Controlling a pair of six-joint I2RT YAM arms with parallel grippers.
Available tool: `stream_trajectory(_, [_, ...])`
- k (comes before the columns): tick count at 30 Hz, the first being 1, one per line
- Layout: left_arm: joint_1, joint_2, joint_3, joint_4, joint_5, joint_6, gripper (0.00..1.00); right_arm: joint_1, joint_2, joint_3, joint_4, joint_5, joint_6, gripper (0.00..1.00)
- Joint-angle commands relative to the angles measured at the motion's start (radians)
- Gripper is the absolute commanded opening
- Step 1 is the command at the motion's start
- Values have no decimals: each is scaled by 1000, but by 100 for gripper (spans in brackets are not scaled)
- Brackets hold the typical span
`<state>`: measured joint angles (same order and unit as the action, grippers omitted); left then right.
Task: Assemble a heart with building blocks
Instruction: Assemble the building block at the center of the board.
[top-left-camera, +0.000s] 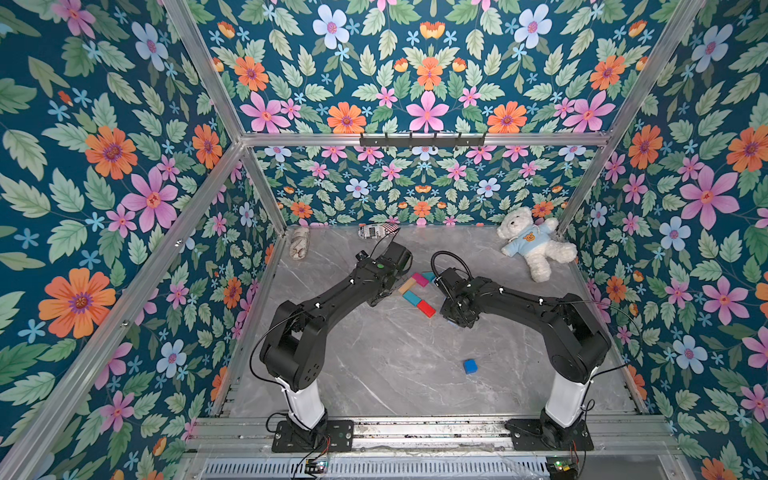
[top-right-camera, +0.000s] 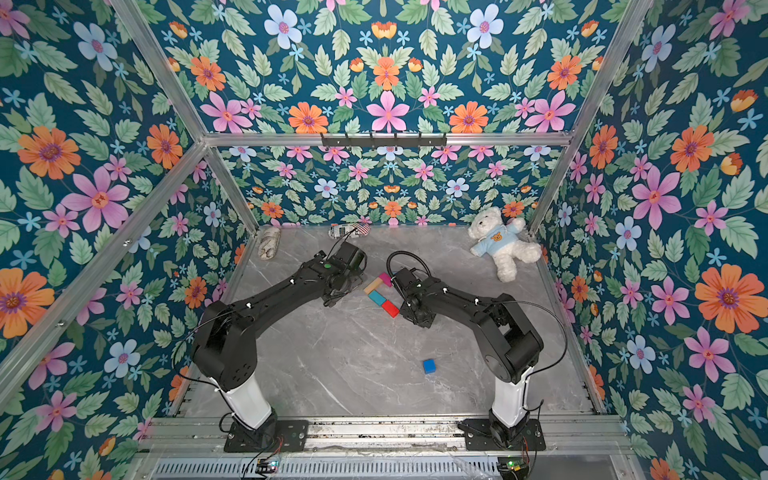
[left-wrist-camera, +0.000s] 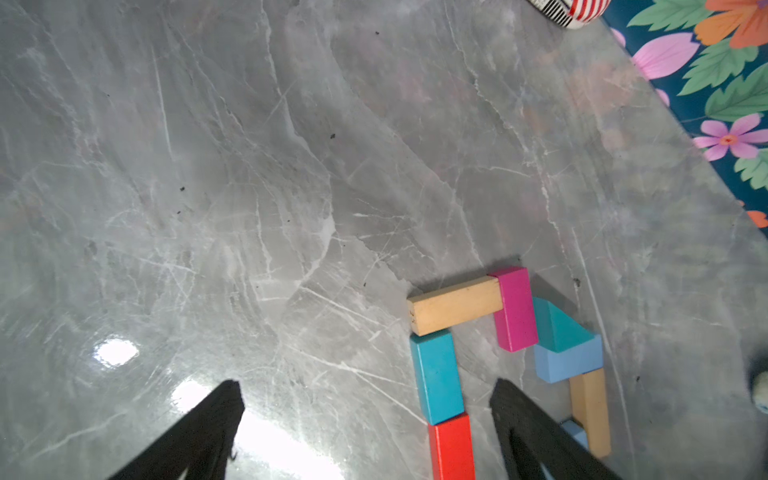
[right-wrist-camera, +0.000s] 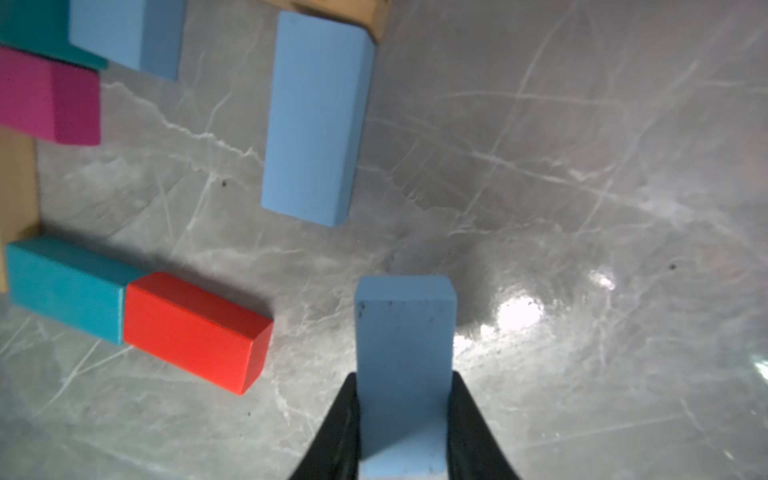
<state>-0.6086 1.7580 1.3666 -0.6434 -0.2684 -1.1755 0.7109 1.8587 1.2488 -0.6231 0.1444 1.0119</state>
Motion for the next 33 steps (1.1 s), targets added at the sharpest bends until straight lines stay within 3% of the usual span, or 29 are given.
stream_trajectory(1, [10, -14, -21, 25, 5, 22, 97, 4, 21, 22, -47, 30, 72, 0])
stream_trajectory(19, [35, -11, -45, 40, 20, 63, 97, 38, 154, 207, -125, 28, 124, 0])
stream_trajectory(33, [58, -15, -68, 53, 38, 85, 97, 41, 214, 256, -132, 6, 138, 0])
